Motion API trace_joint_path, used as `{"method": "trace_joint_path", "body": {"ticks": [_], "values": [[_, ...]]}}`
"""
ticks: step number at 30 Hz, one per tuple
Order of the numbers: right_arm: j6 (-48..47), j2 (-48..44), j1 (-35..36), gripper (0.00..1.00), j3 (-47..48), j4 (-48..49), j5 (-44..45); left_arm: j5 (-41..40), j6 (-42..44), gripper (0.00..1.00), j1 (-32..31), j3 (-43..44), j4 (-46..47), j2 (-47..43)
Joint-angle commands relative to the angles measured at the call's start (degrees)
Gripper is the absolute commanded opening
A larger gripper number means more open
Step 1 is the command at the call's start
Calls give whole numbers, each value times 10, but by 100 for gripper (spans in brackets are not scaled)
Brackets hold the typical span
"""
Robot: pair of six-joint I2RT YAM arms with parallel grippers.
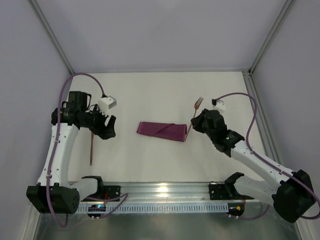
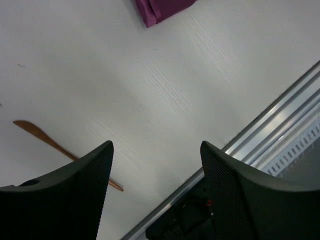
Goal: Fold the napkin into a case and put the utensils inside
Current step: Stuff the fork at the center of the board.
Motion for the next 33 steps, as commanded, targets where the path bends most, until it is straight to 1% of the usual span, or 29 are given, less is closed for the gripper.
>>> {"method": "trace_joint_path", "body": {"ticks": [1,2,3,4,6,7,8,9,10,11,13,14,18,21,23,24,25,27,29,30,31,33], "values": [[87,-20,80,4,-19,69,101,4,3,73,3,32,-72,-36],[92,-20,92,4,-22,71,104,-19,-6,73,3,34,-74,-42],[97,-18,115,4,-26,88,111,-68,-34,72,3,34,-69,-59],[101,-16,115,4,-29,92,115,-103,-47,72,3,34,-66,-59],[118,-13,139,4,-33,99,124,-150,-79,73,3,23,-55,-94],[127,-12,150,4,-40,103,137,-196,-83,73,3,18,-45,-123],[144,-13,155,4,-45,116,143,-220,-84,77,3,7,-40,-136],[150,-13,158,4,-54,123,151,-275,-85,78,3,2,-33,-147],[155,-13,161,4,-57,126,158,-292,-82,80,3,-3,-17,-155],[159,-12,163,4,-57,125,163,-328,-80,82,3,-16,-8,-164],[169,-7,163,4,-52,116,174,-362,-64,83,3,-33,11,-166],[173,-7,163,4,-51,95,193,-387,-58,83,3,-43,27,-164],[204,-26,163,4,-50,50,223,-410,-38,83,4,-107,67,-154],[225,-21,163,4,-36,14,228,-403,-33,84,5,-141,110,-148],[246,-1,163,4,-27,-20,238,-392,-34,84,6,-149,125,-139],[280,3,163,4,-22,-32,242,-390,-36,84,5,-153,139,-127],[295,9,163,4,-22,-45,246,-389,-39,84,5,-153,146,-121],[322,13,163,4,-18,-56,259,-386,-41,84,6,-153,163,-109],[370,22,163,4,2,-106,272,-381,-48,84,6,-152,174,-105],[389,27,163,4,11,-130,284,-365,-51,84,6,-151,182,-104],[430,32,163,4,19,-173,290,-354,-55,84,6,-149,185,-100],[461,50,163,4,40,-202,291,-323,-65,85,6,-148,189,-95]]}}
